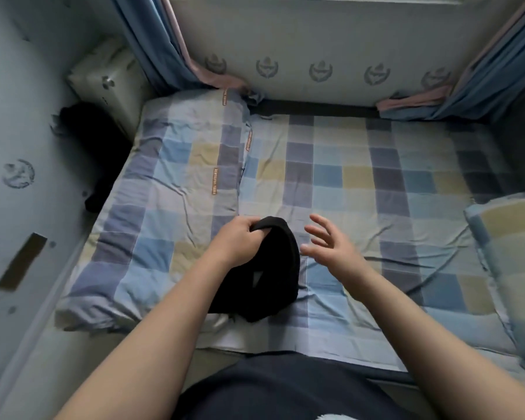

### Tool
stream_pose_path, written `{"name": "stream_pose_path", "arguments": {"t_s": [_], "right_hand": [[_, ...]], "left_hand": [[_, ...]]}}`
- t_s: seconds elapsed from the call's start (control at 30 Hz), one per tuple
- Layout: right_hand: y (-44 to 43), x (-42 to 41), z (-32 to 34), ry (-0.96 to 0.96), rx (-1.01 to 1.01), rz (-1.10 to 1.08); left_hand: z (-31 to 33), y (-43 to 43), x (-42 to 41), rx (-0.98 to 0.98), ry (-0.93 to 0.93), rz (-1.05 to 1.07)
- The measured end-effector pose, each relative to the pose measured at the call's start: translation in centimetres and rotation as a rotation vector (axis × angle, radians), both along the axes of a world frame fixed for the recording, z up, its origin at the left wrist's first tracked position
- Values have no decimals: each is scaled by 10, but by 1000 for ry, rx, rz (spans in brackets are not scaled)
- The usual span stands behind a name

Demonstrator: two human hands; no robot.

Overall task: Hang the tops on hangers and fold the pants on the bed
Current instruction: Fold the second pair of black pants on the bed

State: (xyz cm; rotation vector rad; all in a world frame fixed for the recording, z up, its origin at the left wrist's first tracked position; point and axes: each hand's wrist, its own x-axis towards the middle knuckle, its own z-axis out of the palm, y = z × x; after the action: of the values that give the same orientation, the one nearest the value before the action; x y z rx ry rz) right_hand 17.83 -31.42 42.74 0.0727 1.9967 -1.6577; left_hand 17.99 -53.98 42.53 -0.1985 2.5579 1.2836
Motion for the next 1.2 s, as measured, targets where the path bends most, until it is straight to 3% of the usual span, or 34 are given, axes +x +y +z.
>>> {"name": "stream_pose_path", "arguments": {"t_s": [0.13,0.27,0.53,0.7,0.83,1.0,1.07,1.13,1.2], "right_hand": [[-3,7,-17,259,120,279],[-20,3,-36,345,207,166],[-38,-17,-86,204,446,368],[-37,-37,-88,230,488,302],[-49,-49,-67,283,409,212],[-72,-70,-15,167,84,-122],[-83,-78,12,163,2,-156],[-95,-83,35,192,-36,-167],[-106,-86,51,237,-65,-182]], "left_hand": [[18,18,8,-16,-1,-70],[36,21,18,44,45,-31],[63,-10,4,105,277,52],[61,-54,-23,42,392,303],[46,-73,-42,171,373,383],[20,-69,-32,-52,256,292],[8,-63,-20,57,209,230],[-4,-54,-10,213,45,129],[-20,-45,-4,222,-79,6]]}}
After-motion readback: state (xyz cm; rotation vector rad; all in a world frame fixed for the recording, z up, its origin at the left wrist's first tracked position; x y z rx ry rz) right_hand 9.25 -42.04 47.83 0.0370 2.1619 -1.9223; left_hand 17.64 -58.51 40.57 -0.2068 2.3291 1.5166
